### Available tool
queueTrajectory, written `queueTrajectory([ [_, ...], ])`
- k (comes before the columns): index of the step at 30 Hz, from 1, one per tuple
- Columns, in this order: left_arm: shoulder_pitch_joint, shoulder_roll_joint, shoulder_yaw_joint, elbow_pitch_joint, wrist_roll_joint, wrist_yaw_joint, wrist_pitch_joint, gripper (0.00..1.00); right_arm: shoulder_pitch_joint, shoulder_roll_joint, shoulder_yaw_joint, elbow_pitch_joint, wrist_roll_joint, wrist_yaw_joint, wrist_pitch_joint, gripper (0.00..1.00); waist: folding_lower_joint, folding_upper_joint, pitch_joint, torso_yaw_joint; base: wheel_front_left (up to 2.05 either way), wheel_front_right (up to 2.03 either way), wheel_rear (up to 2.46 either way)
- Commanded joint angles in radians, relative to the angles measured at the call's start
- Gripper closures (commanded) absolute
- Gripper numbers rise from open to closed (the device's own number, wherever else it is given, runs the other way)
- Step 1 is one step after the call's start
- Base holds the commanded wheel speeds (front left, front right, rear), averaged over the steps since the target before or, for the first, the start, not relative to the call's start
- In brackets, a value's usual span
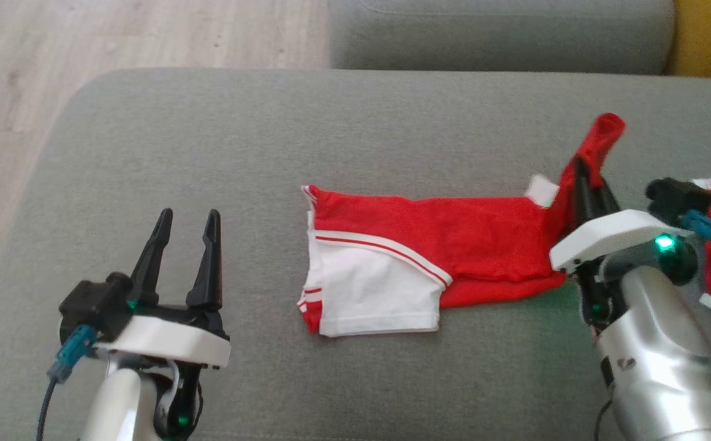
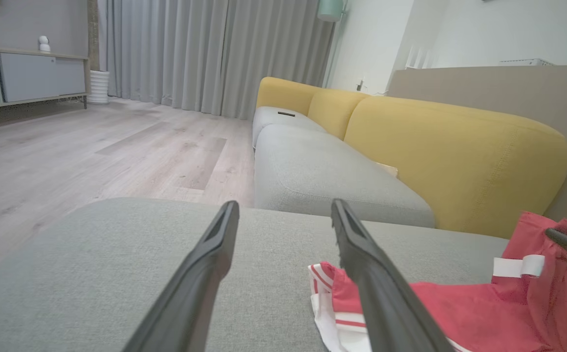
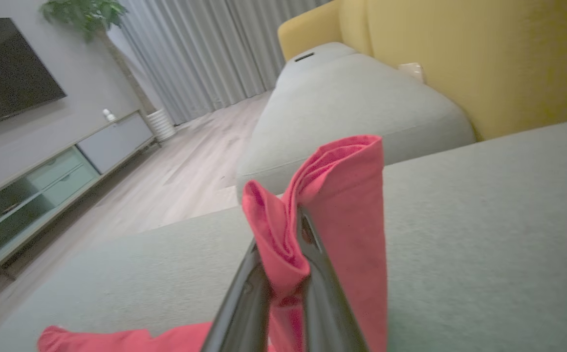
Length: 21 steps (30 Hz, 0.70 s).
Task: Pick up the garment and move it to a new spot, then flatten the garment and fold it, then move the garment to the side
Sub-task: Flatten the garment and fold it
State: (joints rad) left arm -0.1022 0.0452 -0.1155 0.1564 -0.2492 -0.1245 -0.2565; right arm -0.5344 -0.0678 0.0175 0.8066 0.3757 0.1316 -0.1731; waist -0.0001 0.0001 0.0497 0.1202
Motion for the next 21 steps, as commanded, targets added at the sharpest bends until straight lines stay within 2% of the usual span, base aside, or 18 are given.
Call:
queueTrajectory([
  [1,-0.023,0.005,0.031,-0.035,-0.001,-0.006,-0.005,0.0,-0.004,0.014,0.042,-0.049,0.012,-0.001,0.005,1.0,0.0001,-0.0001,-0.015,0.021,0.0,0.0,0.0],
  [6,-0.01,0.005,0.028,-0.03,0.0,-0.006,-0.005,0.0,0.048,0.017,0.218,-0.158,0.111,-0.001,0.054,1.0,0.0001,-0.0001,-0.035,0.072,0.0,0.0,0.0],
  [10,-0.002,0.005,0.027,-0.03,0.004,-0.006,-0.005,0.0,0.078,0.017,0.309,-0.196,0.167,-0.001,0.067,1.0,0.0001,-0.0001,-0.045,0.116,0.0,0.0,0.0],
  [21,0.006,0.005,0.011,-0.027,0.003,-0.006,-0.005,0.0,0.097,0.017,0.487,-0.164,0.294,-0.001,0.049,1.0,0.0001,-0.0001,-0.04,0.219,0.0,0.0,0.0],
])
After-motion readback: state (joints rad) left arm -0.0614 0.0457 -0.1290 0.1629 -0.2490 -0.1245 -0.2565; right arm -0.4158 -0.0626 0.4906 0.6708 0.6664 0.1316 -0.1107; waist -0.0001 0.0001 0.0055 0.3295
